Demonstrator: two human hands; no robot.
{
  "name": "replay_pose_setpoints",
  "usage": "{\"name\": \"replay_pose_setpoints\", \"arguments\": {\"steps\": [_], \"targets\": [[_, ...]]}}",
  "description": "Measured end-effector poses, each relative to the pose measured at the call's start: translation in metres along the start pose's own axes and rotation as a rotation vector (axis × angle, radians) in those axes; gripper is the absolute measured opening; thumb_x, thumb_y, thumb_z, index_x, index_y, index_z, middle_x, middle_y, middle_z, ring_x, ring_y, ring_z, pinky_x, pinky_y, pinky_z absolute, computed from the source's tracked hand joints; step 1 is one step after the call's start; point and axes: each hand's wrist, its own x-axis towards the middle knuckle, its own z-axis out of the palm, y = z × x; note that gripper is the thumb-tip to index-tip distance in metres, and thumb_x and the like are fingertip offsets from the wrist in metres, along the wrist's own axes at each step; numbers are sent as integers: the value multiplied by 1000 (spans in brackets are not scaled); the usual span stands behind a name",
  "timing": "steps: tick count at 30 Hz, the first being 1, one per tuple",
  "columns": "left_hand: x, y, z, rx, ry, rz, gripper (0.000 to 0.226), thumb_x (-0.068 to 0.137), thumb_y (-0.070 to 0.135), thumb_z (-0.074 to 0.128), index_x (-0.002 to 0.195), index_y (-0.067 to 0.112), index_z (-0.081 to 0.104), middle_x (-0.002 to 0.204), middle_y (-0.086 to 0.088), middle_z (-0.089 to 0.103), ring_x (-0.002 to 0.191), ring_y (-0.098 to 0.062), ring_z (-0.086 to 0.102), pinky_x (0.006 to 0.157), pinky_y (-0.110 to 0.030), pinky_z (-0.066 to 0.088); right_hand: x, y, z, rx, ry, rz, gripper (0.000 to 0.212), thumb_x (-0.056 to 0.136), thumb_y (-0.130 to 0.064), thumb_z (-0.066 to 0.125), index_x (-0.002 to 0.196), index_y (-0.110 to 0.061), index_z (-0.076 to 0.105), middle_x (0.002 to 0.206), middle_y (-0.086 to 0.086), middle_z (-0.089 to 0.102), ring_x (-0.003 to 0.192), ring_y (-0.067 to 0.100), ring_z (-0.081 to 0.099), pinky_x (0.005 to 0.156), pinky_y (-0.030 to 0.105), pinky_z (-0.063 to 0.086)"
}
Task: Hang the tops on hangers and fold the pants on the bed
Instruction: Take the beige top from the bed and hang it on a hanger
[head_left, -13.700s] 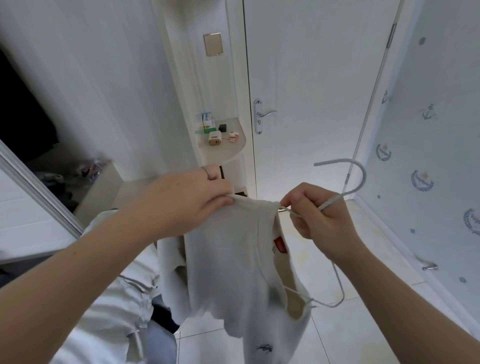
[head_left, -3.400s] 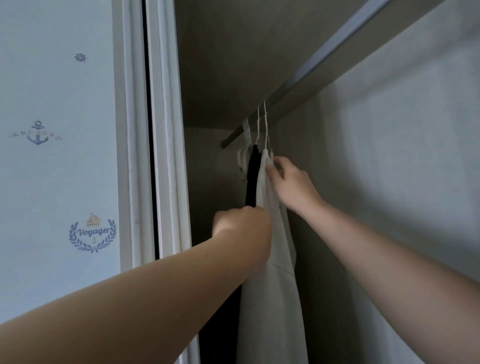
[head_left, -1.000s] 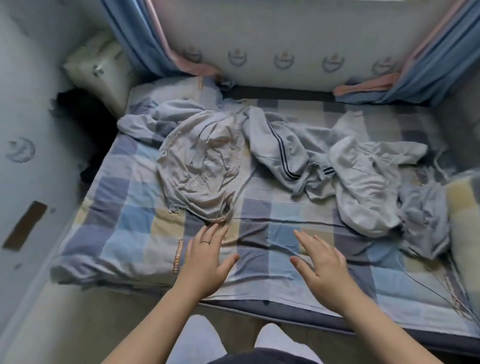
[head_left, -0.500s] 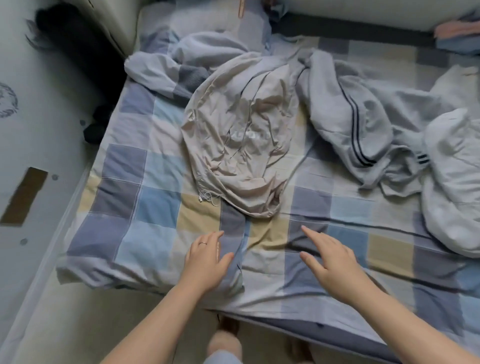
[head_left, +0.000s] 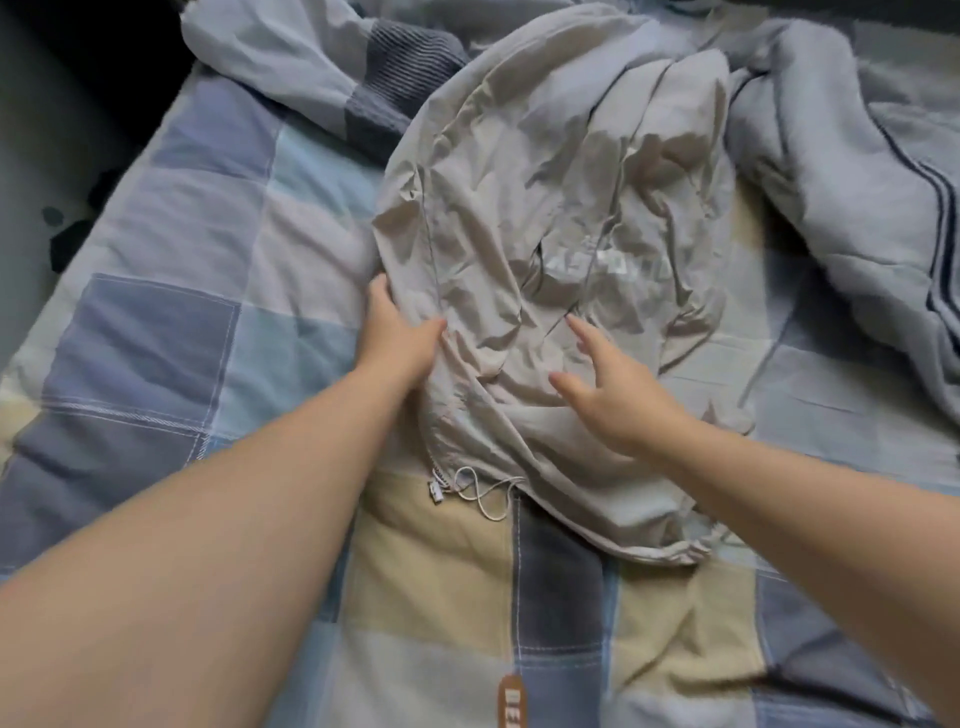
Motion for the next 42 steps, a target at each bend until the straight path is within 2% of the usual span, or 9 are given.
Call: {"name": "replay_pose_setpoints", "arguments": {"steps": [3,11,14,19,27,30,34,38,42], "targets": [[-7,-5,7,32,-111,17,24,86,8,72,108,8,63,110,-10,71,100,-25,65,82,-29,50,13,-10,2,143,20,64,74,99,-46,56,159,-34,16,163,-1,31,147,20,33,118,39,31],[-169,-54,-5,-66,-770,-162,26,82,-11,69,106,0,71,97,-5,73,81,-8,65,73,-18,54,7,-27,-1,592,69,256,100,81,-49,79,157,-16,22,154,1,45,138,19,46,117,39,35],[-224,-64,-4,108,-944,-178,30,81,5,73,110,1,70,110,-7,74,98,-16,69,89,-33,57,-1,-29,2,671,177,435,115,74,-58,81,158,-15,16,156,2,40,139,24,43,115,39,35],[-271,-63,-12,228,-1107,-213,48,69,25,81,113,12,69,110,0,75,100,-11,69,94,-38,57,-45,-14,-14,538,180,413,53,91,-6,58,142,-20,49,128,5,63,107,25,60,89,31,49],[-291,47,-13,-290,-375,-375,88,84,45,76,152,15,31,139,-10,53,121,-19,56,94,-24,40,-224,17,-98,489,60,301,40,85,-1,47,88,-35,67,81,-22,69,78,-1,61,62,21,45],[-306,96,11,-382,-403,-460,103,82,58,74,160,17,20,152,-11,44,136,-30,48,110,-37,39,-298,26,-133,624,7,323,46,85,4,44,95,-31,71,79,-20,72,70,-1,60,57,14,43],[-349,140,58,-648,-705,-796,79,87,68,59,138,9,57,121,-15,69,112,-32,65,104,-47,47,-391,43,-166,698,-68,372,24,87,-2,52,91,-16,71,81,-10,72,77,9,61,66,25,42],[-419,171,99,-449,-818,-780,32,101,31,57,111,3,65,102,-16,73,101,-32,65,81,-37,53,-469,62,-197,737,-95,349,13,72,-18,53,77,-14,65,70,-10,64,67,1,55,57,18,40],[-480,210,119,-356,-625,-560,19,96,-1,53,109,-4,66,107,-20,67,88,-28,67,76,-34,55,-531,100,-218,611,-188,305,26,90,2,53,103,-12,70,104,1,73,101,12,64,89,33,49]]}}
